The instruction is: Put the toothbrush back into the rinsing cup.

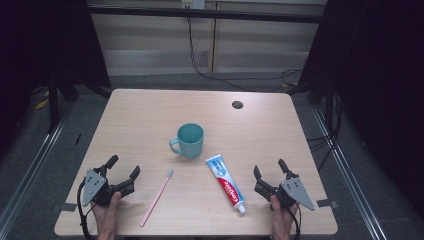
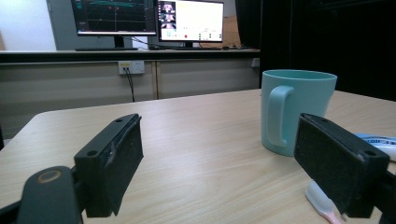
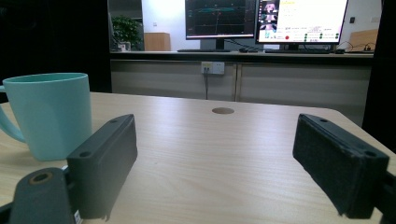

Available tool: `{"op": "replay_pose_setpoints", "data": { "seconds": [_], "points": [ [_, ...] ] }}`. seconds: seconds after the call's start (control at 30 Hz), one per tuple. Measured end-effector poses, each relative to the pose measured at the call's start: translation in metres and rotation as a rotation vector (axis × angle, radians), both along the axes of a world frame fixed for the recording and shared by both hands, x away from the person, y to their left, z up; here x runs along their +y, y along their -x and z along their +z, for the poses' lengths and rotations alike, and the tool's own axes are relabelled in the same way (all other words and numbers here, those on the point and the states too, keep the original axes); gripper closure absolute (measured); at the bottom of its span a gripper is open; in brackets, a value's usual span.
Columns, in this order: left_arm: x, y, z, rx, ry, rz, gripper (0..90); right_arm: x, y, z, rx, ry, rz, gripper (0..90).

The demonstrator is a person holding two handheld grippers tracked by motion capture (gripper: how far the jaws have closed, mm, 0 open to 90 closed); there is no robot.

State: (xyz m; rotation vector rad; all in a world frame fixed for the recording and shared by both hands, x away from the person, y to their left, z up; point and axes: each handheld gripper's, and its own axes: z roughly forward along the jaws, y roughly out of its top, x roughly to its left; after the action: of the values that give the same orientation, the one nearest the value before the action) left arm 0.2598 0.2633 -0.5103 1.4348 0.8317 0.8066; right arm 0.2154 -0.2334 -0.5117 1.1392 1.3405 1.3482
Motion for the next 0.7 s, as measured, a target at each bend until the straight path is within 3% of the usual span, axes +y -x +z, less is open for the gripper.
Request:
{"op": "replay_pose_setpoints", "data": {
  "seconds": [0.43, 0.57, 0.7],
  "points": [
    [-0.002, 0.000, 0.001, 0.021, 0.002, 0.045, 19.2, 0.000, 0.000, 0.000, -0.001, 0.000, 0.001, 13.2],
    [-0.003, -0.006, 0.003, 0.083, 0.003, 0.033, 25.6, 0.000, 0.000, 0.000, 0.000, 0.000, 0.001, 13.2],
    [-0.006, -0.010, 0.004, 0.129, -0.002, 0.010, 25.5, 0.000, 0.000, 0.000, 0.000, 0.000, 0.001, 13.2]
  ]
}}
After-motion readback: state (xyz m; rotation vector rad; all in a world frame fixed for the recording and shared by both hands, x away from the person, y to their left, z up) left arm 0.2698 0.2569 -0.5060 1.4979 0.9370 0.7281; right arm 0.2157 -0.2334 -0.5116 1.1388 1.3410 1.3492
